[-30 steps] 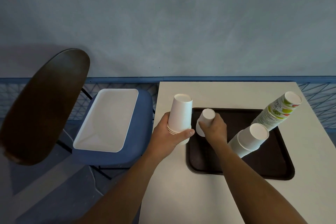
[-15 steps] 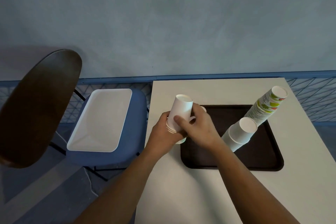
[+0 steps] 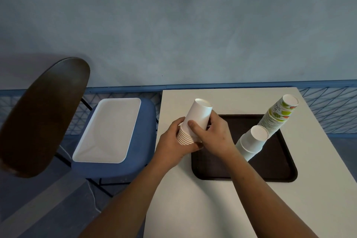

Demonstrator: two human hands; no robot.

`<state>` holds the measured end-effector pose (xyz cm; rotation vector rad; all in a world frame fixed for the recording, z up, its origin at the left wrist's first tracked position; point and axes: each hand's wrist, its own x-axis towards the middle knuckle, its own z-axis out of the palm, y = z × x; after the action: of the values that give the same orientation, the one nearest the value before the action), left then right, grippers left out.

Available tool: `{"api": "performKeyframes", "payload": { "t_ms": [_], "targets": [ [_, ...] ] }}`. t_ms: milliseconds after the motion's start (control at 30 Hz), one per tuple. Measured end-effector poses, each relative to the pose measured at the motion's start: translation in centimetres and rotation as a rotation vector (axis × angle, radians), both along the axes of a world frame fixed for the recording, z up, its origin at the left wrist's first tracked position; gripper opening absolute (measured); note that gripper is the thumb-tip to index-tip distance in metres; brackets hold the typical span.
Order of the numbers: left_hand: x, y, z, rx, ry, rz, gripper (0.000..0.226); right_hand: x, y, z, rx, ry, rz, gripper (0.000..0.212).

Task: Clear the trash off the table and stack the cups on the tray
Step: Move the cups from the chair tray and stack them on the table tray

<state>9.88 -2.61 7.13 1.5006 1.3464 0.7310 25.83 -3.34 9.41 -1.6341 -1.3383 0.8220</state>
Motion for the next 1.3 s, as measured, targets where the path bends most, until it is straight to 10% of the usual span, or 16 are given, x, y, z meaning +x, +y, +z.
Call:
{"api": "performKeyframes", "payload": {
  "t_ms": [367,733,1300],
  "targets": [
    [-0.2,0.1,-0.1,0.015,0.095,-0.058,0.088,1.6,0.7,1.4,0.000,0.124,-0.161,0.044],
    [1.9,3.4,-0.3,-0.027,0.001,0.089,0.080,5.3,1.0,4.7,0.029,0.932,-0.422,0.014],
    [10.9,8.5,-8.7,-0.038,0.158,-0.018,0.085,10.9,1.5,1.9,-0.002,0.982,-0.497,0.026]
  ]
}}
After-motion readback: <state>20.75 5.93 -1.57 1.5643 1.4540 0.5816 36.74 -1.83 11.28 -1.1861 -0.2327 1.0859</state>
